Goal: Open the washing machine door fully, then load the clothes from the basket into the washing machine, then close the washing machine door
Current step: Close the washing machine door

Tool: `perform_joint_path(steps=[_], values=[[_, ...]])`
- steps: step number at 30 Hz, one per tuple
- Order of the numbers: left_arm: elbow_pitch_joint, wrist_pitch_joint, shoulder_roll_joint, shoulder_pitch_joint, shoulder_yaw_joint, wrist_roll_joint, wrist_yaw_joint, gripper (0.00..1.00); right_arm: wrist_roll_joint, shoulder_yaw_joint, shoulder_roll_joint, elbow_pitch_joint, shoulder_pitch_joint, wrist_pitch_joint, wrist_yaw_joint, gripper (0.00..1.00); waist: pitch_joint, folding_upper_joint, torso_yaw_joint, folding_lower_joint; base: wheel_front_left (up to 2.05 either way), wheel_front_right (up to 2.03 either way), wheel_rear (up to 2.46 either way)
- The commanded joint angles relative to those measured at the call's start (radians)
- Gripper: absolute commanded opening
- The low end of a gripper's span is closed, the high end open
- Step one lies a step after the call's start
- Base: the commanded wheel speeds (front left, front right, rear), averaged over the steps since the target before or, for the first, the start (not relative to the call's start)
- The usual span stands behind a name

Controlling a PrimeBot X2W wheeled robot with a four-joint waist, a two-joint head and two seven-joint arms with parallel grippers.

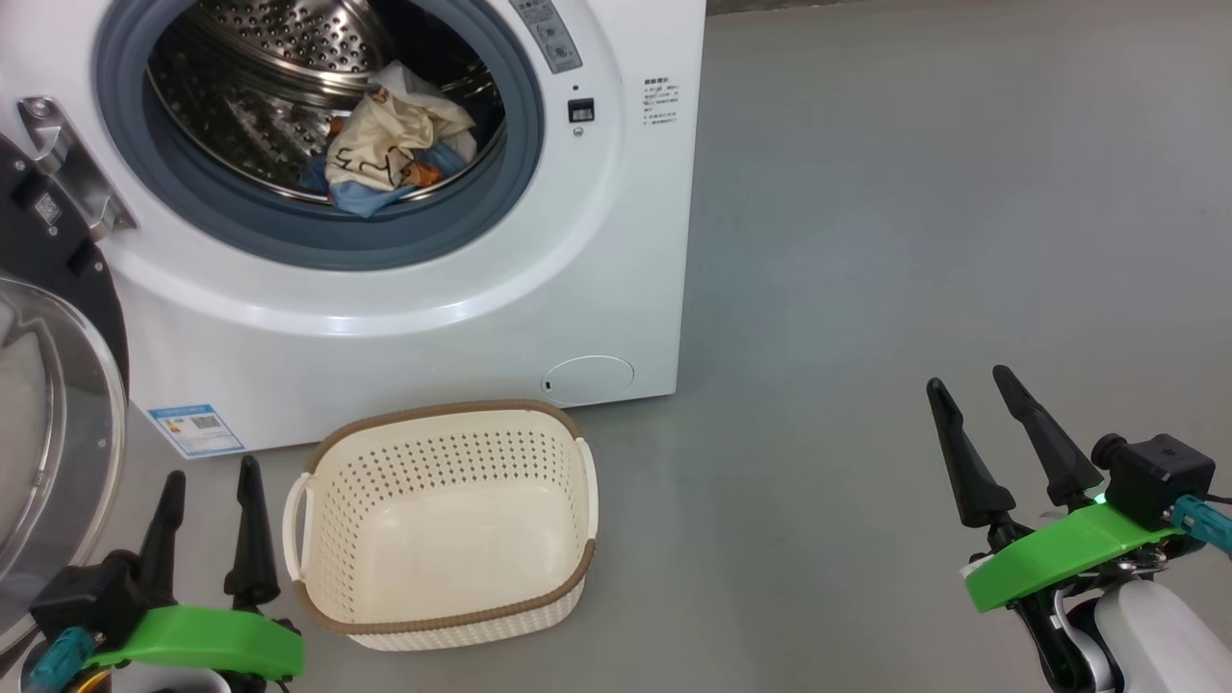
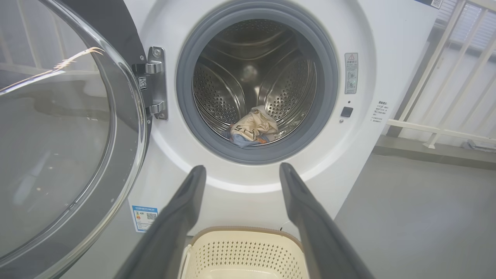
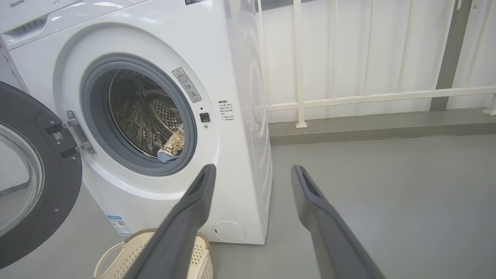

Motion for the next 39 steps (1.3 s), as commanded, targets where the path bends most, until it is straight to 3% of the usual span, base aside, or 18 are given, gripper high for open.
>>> perform_joint_path(steps=[1, 13, 25, 39], values=[[-0.023, -0.004, 0.033, -0.006, 0.028, -0.007, 0.006, 1.0, 0.018, 0.012, -0.016, -0.022, -0.006, -0.008, 0.004, 1.0, 0.0, 0.0, 0.001, 0.0, 0.0, 0.0, 0.0], [-0.014, -0.006, 0.037, -0.006, 0.018, 0.008, 0.036, 1.0, 0.019, 0.008, -0.012, -0.018, 0.001, -0.008, 0.004, 1.0, -0.015, 0.0, 0.061, 0.0, 0.0, 0.0, 0.0], [-0.027, 0.007, 0.041, 0.02, 0.009, 0.03, 0.089, 1.0, 0.029, 0.02, -0.006, -0.008, 0.006, -0.008, 0.004, 1.0, -0.046, 0.0, 0.224, 0.0, 0.0, 0.0, 0.0], [-0.047, 0.022, 0.053, 0.038, 0.011, 0.026, 0.118, 1.0, 0.032, 0.028, -0.002, -0.004, 0.016, -0.008, 0.004, 1.0, -0.062, 0.0, 0.389, 0.0, 0.0, 0.0, 0.0]])
